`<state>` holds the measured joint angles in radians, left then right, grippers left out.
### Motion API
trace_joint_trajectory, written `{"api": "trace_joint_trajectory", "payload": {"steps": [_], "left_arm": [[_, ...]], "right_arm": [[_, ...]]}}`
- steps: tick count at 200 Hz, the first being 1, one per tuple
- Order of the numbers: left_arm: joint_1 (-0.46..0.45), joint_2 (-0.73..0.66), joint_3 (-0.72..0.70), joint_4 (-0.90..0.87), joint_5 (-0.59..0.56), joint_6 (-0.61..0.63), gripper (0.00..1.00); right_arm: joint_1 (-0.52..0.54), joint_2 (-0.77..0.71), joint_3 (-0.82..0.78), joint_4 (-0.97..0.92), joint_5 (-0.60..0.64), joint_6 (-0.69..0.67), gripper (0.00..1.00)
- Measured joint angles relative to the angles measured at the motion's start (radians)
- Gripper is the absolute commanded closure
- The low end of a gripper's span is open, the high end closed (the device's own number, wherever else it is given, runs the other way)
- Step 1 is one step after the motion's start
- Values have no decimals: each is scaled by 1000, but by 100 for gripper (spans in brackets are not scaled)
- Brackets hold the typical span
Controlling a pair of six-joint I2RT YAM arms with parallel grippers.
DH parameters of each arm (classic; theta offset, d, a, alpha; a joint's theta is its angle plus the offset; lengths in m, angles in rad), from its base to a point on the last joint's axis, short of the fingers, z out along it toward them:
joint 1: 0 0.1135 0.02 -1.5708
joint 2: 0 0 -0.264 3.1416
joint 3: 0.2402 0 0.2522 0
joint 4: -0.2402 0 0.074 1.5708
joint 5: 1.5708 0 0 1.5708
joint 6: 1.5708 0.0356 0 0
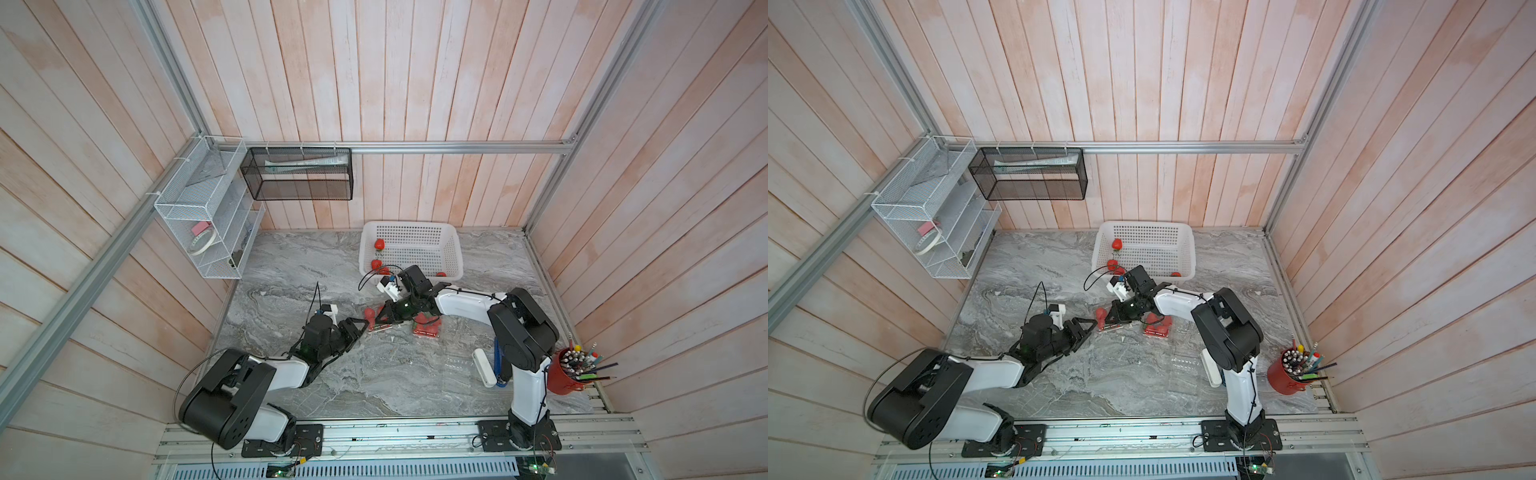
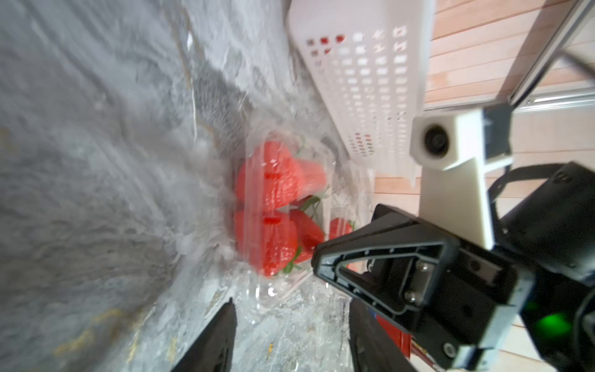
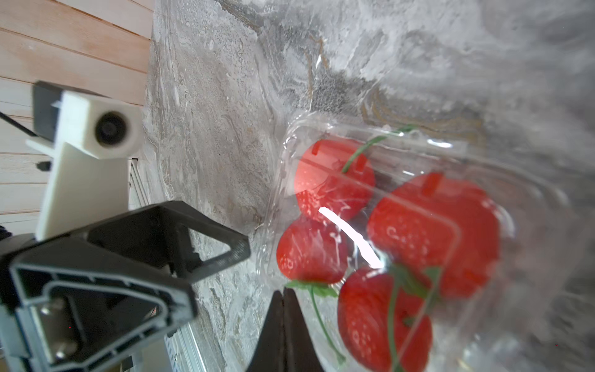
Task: Pack strawberries into containers
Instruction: Close the packing box at the center of the board, then move the packing box to the center of the board.
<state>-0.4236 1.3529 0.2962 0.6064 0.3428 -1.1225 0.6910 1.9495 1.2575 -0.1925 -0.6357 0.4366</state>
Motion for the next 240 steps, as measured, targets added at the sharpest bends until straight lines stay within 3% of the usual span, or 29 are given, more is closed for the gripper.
{"api": "trace_joint_trajectory", "payload": {"steps": [47, 103, 186, 216, 240], "left_arm": [[24, -242, 124, -291, -113, 136, 36], [52, -290, 138, -462, -171, 212, 36], [78, -319, 138, -521, -192, 249, 36], [79, -317, 138, -520, -189, 263, 35], [70, -269, 151, -499, -171, 267, 35]], "right_arm": [[-43, -76, 8, -106, 196, -30, 94], [-43, 23, 31, -176, 349, -45, 95], [104, 152, 285, -200, 357, -45, 93], [144, 132, 257, -179, 309, -43, 94], [127, 0, 128, -207, 334, -38, 93]]}}
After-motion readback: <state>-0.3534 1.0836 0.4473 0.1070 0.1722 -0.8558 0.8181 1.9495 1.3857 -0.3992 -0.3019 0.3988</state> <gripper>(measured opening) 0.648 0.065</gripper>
